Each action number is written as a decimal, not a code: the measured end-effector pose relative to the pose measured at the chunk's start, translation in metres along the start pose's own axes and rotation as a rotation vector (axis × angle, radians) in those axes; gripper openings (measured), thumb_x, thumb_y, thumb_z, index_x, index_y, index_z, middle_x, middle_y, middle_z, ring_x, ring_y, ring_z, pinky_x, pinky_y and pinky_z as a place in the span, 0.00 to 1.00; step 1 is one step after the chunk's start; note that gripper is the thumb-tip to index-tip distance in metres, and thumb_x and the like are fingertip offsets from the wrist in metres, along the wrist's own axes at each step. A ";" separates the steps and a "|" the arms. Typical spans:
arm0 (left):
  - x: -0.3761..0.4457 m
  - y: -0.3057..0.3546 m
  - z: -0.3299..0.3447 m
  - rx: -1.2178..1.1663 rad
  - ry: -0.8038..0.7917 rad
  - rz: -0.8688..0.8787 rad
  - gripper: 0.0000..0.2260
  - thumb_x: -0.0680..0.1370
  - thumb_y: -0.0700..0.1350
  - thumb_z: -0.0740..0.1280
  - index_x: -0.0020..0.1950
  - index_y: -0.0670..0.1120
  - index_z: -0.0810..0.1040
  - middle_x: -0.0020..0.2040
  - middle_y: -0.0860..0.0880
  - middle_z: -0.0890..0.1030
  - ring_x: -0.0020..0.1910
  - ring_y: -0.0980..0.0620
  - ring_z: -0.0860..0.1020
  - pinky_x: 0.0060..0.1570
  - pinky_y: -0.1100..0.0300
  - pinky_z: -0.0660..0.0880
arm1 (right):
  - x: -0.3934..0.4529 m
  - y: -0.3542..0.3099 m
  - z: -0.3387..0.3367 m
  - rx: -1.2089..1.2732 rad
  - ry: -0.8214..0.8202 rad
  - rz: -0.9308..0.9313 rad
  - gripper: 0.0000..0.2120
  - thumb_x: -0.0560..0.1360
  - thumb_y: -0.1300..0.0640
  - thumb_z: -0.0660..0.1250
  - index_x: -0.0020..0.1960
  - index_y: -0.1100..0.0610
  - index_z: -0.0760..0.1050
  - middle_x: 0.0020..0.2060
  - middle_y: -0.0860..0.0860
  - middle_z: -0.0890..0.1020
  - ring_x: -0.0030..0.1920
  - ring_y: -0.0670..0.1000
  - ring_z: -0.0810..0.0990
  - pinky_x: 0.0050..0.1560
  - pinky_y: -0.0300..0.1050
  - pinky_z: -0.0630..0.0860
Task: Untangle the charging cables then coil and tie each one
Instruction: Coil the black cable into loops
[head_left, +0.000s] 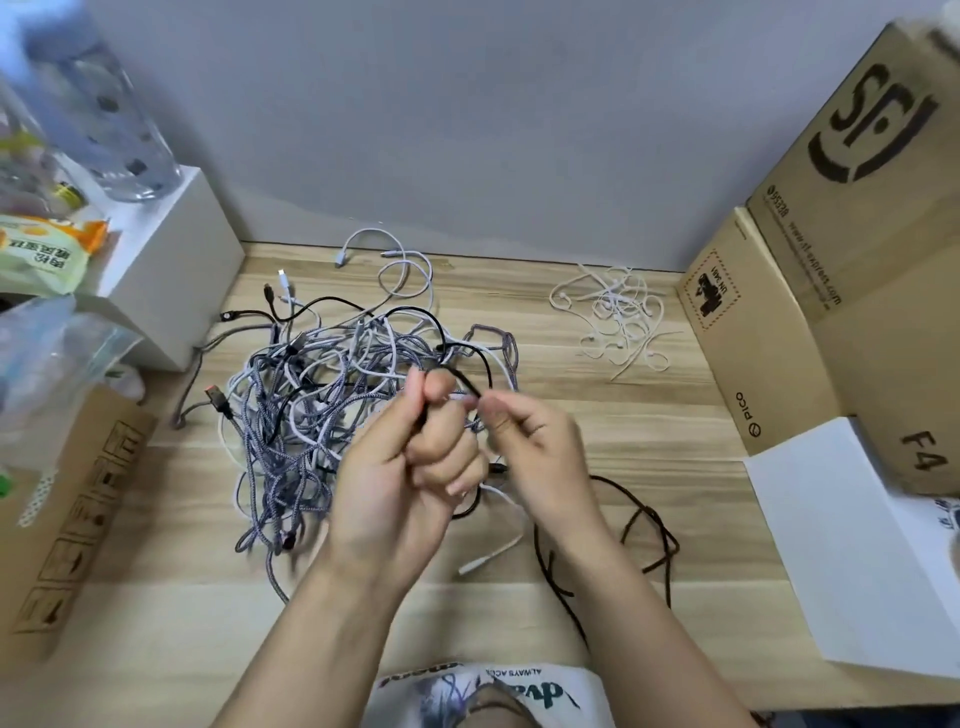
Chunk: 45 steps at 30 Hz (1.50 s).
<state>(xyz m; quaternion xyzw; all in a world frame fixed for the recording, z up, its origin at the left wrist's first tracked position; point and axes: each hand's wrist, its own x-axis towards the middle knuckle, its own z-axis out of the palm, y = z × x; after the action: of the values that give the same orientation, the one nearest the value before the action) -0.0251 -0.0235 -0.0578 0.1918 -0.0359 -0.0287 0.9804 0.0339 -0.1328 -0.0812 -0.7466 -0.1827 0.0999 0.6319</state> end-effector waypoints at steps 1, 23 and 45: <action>0.003 0.001 0.006 -0.123 -0.031 0.015 0.06 0.78 0.44 0.63 0.48 0.43 0.77 0.27 0.53 0.61 0.24 0.56 0.57 0.25 0.64 0.61 | -0.004 0.003 0.004 -0.099 -0.059 0.027 0.13 0.72 0.44 0.62 0.43 0.50 0.81 0.33 0.42 0.80 0.36 0.39 0.74 0.40 0.42 0.73; -0.019 0.014 -0.013 0.701 0.223 -0.244 0.13 0.72 0.43 0.62 0.54 0.49 0.81 0.44 0.46 0.84 0.47 0.57 0.80 0.46 0.69 0.75 | -0.029 -0.028 -0.009 -0.449 0.040 -0.444 0.07 0.63 0.50 0.77 0.35 0.51 0.81 0.29 0.43 0.78 0.29 0.41 0.73 0.30 0.42 0.72; -0.019 0.031 -0.008 -0.176 -0.220 -0.250 0.13 0.84 0.43 0.52 0.53 0.36 0.72 0.28 0.51 0.62 0.24 0.56 0.55 0.43 0.58 0.71 | -0.007 -0.006 0.000 -0.044 0.020 -0.184 0.08 0.74 0.56 0.67 0.52 0.51 0.80 0.41 0.38 0.82 0.46 0.35 0.79 0.49 0.29 0.71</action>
<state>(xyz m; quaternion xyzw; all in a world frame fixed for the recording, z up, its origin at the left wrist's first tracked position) -0.0423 0.0089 -0.0544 0.1038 -0.1159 -0.1742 0.9723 0.0268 -0.1346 -0.0760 -0.7412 -0.2465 0.0301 0.6237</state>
